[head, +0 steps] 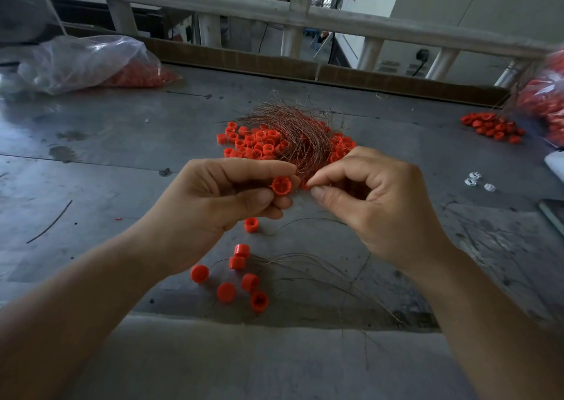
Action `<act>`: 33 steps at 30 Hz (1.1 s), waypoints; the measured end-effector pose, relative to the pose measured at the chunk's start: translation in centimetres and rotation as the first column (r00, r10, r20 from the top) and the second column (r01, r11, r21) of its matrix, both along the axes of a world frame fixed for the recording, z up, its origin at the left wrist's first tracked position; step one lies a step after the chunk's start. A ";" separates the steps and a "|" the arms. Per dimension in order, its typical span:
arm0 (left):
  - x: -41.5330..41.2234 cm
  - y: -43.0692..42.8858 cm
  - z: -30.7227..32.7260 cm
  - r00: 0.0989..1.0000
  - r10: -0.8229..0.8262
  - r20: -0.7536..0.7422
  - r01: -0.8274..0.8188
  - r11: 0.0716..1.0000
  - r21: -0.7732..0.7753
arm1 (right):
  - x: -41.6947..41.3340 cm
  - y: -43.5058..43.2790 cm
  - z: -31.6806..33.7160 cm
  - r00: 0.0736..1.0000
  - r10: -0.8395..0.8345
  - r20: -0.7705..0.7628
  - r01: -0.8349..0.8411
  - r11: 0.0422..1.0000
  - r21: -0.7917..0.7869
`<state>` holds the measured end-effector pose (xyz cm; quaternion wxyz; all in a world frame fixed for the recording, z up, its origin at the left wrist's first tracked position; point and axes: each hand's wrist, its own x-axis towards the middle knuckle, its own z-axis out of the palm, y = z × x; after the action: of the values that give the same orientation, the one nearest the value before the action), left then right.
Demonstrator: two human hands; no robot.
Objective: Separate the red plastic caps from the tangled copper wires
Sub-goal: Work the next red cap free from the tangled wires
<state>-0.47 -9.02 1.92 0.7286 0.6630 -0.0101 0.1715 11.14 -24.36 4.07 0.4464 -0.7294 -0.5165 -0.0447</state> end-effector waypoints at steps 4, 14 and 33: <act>0.0 0.0 0.0 1.000 -0.010 0.014 0.010 1.000 -0.011 | 0.0 0.0 0.0 1.000 0.008 0.000 -0.008 1.000 -0.010; 0.0 -0.3 0.0 0.992 -0.124 0.039 0.128 0.982 -0.137 | -0.8 0.7 -1.1 0.994 0.094 -0.061 -0.096 0.995 -0.031; -0.1 -0.3 0.0 0.997 -0.065 -0.028 0.059 0.981 -0.184 | 6.3 0.0 -2.5 0.938 -0.345 0.022 0.332 0.880 -0.339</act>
<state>-0.58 -9.30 1.91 0.7915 0.5954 -0.0027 0.1378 17.40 -24.32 1.60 0.3101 -0.8746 -0.3723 -0.0186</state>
